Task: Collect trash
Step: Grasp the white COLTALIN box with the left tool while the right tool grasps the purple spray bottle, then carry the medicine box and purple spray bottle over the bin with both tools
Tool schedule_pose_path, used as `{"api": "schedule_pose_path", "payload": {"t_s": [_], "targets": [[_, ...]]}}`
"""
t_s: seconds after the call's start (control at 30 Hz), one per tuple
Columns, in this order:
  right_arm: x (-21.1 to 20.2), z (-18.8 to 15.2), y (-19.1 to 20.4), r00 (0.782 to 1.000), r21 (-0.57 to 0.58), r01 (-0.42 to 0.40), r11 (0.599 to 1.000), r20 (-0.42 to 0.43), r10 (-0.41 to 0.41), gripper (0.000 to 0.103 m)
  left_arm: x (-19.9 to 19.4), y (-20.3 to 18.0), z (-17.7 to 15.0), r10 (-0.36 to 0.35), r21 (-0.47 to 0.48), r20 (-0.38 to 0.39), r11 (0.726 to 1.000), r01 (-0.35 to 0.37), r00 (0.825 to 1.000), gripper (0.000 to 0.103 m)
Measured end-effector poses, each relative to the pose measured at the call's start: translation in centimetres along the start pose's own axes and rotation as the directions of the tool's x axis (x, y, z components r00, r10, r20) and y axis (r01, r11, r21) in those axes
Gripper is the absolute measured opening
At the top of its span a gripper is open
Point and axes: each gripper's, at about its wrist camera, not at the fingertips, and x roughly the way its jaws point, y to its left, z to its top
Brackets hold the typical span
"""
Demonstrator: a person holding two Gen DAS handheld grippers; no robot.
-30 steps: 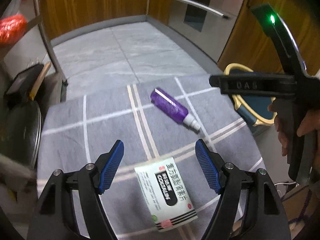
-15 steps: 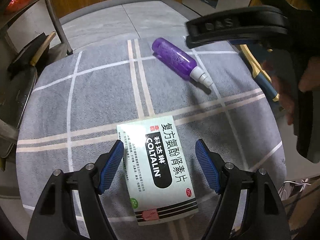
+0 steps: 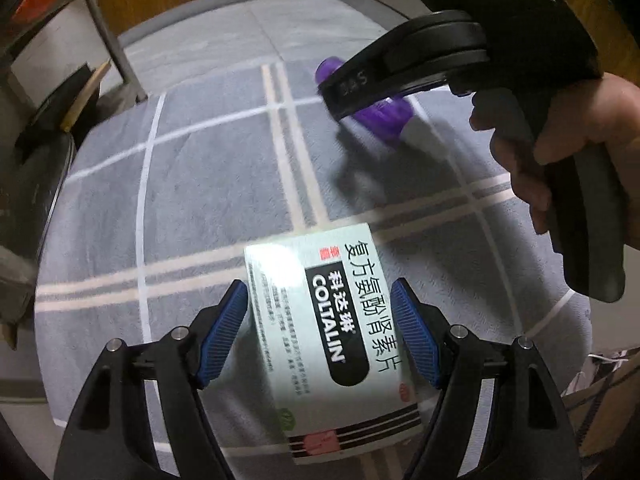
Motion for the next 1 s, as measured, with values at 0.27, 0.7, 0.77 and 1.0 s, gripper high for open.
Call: {"api": "schedule_pose_path", "payload": {"t_s": [0.27,0.7,0.77,1.0], "targets": [[0.1,0.2,0.1,1.0,-0.011,0.003,1.0,0.016,-0.003,0.036,1.1,-0.7,-0.6,-0.019,0.014,-0.059,1.0,0.02,0.998,0.076],[-4.1,-0.3,-1.4,0.995,0.033,0.025,0.999,0.094,-0.028,0.034,-0.3,0.4,0.7,-0.093,0.033,0.0,0.995,0.093,0.996,0.074],[-5.4,-0.5,-1.8,0.993,0.042,0.025,0.999,0.111,-0.029,0.033,-1.2,0.2,0.8,-0.095,0.055,0.03,0.994,0.093,0.995,0.074],[-11.4,-1.4,-2.9,0.976,0.074,0.022,0.997,0.214,-0.037,0.033,-3.9,-1.0,1.5,-0.097,0.162,0.122,0.984,0.077,0.988,0.074]]}}
